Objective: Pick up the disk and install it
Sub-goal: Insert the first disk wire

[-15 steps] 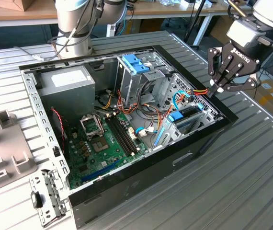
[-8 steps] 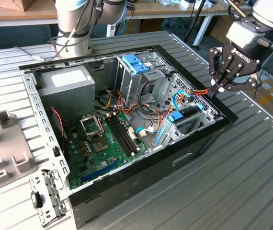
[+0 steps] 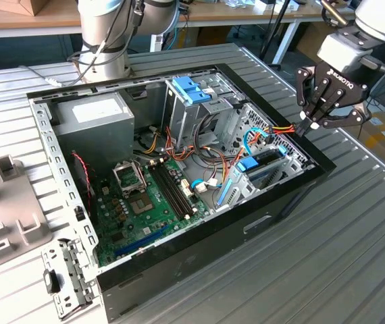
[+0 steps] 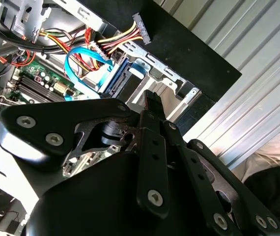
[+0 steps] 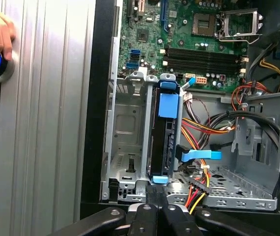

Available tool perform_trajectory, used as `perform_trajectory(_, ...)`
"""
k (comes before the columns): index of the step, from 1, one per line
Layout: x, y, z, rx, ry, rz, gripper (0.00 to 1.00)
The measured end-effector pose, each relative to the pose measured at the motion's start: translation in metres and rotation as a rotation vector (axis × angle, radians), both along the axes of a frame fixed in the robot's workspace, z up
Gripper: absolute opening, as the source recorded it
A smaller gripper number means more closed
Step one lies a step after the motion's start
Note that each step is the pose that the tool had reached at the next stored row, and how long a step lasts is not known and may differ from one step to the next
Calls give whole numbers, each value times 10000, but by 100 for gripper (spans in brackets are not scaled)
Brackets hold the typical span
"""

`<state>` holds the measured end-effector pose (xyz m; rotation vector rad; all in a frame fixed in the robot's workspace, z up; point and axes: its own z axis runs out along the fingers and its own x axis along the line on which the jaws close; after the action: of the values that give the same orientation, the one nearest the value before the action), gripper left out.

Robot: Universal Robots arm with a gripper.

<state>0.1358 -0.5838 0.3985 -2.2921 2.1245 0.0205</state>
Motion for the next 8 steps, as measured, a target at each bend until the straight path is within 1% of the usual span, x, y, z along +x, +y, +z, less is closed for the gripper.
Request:
perform_trajectory(2,0,0,0,0,0,92,11)
perform_trajectory(4,0,0,0,0,0,304,11)
perform_trajectory(8,0,0,0,0,0,420,11)
